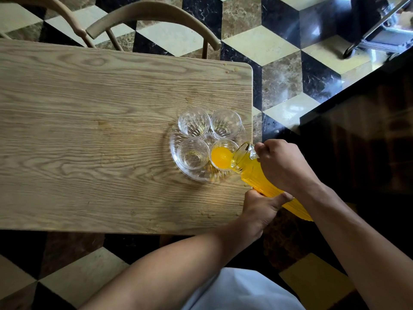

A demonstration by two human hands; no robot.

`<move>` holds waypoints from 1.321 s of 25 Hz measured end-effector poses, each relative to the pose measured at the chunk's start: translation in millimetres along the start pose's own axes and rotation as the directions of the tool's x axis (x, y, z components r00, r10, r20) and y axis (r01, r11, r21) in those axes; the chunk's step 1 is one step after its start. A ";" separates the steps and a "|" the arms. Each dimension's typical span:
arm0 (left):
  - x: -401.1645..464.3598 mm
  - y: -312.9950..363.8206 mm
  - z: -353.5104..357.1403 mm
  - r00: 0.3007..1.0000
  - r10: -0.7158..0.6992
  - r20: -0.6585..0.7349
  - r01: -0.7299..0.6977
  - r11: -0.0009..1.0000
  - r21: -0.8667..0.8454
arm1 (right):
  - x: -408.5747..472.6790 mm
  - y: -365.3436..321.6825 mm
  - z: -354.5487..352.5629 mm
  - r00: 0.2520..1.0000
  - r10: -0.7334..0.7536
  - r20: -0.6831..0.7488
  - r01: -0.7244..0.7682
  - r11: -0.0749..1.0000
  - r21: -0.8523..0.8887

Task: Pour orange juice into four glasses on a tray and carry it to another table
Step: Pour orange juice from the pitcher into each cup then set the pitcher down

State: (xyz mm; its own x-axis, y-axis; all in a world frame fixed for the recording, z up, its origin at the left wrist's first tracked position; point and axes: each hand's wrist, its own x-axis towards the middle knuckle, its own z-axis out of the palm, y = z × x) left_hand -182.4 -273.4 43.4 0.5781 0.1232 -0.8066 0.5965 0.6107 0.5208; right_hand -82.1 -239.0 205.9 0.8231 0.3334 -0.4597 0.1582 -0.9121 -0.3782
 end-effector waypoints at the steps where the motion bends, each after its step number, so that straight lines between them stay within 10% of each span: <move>1: -1.0 0.5 0.4 1.000 0.000 0.004 0.001 1.000 -0.012 | 0.1 -0.3 -0.3 1.000 0.001 0.002 -0.001 1.000 -0.003; 33: -12.1 63.6 -5.6 0.991 0.099 -0.093 -0.082 0.981 0.176 | 9.2 2.8 -26.0 0.995 -0.035 -0.098 0.052 0.982 0.183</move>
State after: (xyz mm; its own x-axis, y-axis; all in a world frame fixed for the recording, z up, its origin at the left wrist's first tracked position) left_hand -154.6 -231.6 84.7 0.5798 0.2557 -0.7736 0.6360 0.4515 0.6259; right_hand -59.9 -244.7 221.5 0.8666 0.3400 -0.3653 0.0987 -0.8343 -0.5424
